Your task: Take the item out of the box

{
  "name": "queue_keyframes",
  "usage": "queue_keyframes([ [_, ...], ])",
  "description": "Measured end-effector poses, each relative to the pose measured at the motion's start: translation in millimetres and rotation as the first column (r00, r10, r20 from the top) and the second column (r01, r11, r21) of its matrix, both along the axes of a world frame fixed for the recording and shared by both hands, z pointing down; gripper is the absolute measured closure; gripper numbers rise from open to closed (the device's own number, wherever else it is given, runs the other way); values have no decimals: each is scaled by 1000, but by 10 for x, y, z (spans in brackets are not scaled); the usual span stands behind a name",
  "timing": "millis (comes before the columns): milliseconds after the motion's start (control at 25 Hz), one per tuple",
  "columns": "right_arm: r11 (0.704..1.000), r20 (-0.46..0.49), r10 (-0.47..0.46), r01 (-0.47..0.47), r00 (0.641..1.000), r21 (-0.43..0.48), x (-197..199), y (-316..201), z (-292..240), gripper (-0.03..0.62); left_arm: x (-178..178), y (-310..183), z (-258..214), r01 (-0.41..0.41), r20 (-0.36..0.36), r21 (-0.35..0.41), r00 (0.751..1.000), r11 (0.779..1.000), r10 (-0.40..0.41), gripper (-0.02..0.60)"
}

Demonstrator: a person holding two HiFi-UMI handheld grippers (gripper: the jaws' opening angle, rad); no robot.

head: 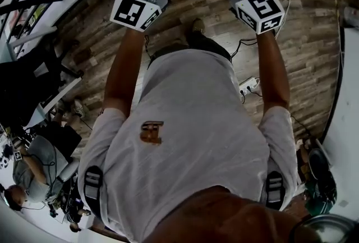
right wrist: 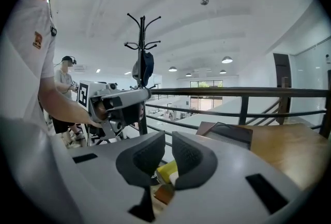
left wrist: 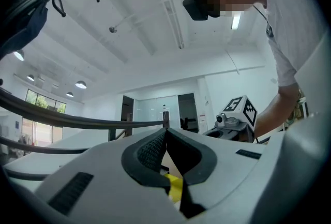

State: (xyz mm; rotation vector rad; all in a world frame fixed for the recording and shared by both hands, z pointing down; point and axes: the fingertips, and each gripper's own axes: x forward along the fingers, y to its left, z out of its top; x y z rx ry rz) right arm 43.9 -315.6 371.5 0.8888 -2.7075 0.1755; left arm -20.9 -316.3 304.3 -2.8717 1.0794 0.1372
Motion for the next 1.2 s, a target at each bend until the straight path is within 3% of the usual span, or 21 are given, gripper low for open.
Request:
queue_keyframes([
  [480,987,-153,-156,147,976,-68,131,-435,553,551,334,-524,112,85,13,-6,996,996,-85,561],
  [520,984,-165,-171,159,971,-82,124,-448,605,525,335,-546,120,89,14,-8,996,996,-88,561],
  [560,981,-177,-184,169,967,-98,114,-470,656,451,330,-571,130,90,16,-10,996,996,-90,561],
  [960,961,-295,-244,189,924,-201,93,-726,1063,364,260,-806,192,77,20,-29,997,997,-77,561],
  [1200,940,-362,-257,144,896,-310,101,-843,1347,336,168,-939,223,62,18,-40,998,997,-62,561],
])
